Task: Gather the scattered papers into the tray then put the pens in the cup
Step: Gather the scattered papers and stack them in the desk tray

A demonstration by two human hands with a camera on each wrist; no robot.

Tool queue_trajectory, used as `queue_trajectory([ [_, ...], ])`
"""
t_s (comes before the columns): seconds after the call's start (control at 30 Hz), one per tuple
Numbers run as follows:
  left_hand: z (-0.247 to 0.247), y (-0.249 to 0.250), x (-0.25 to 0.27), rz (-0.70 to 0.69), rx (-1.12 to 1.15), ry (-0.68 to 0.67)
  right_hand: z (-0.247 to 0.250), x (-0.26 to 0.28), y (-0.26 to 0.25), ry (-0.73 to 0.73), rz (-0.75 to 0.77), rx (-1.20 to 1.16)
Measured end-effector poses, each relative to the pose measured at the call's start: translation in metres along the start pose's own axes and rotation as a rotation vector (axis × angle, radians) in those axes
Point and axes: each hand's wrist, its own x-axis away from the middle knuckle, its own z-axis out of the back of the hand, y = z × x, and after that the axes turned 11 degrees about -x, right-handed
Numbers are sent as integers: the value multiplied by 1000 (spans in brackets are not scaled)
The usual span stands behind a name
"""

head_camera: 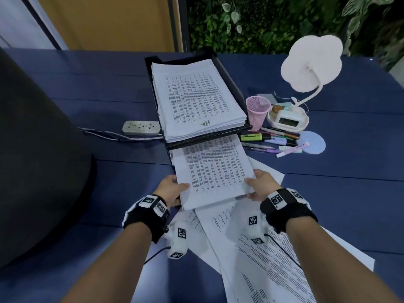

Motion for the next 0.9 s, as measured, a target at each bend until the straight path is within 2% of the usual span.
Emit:
queue_trajectory([
  [0.07, 6, 5, -1, 10, -47, -63, -11, -9, -13, 4, 10, -68],
  [0.13, 10, 11, -7, -14, -80, -54, -19, -15, -25, 30, 44, -99],
  [0.3, 15, 28, -30, -190, -12, 242, -36, -40, -44, 59, 117, -191],
  [0.37, 16, 34, -37, -274, 17, 268, -41, -49, -49, 92, 161, -203],
  [0.47, 18, 39, -48, -293, -5, 300, -45, -61, -55, 166, 234, -87],
  [0.53, 21, 42, -52, -309, -149, 390, -49, -67, -61, 190, 257, -39],
  [0.6, 22, 44, -53, -348, -317, 470, -55, -74, -68, 186, 219, -156],
  [0.77, 16, 41, -54, -384, -721, 462, -60, -81, -76, 189, 190, -304],
  [0.9, 15, 37, -49, -407, -899, 503, -58, -82, -73, 208, 209, -288],
])
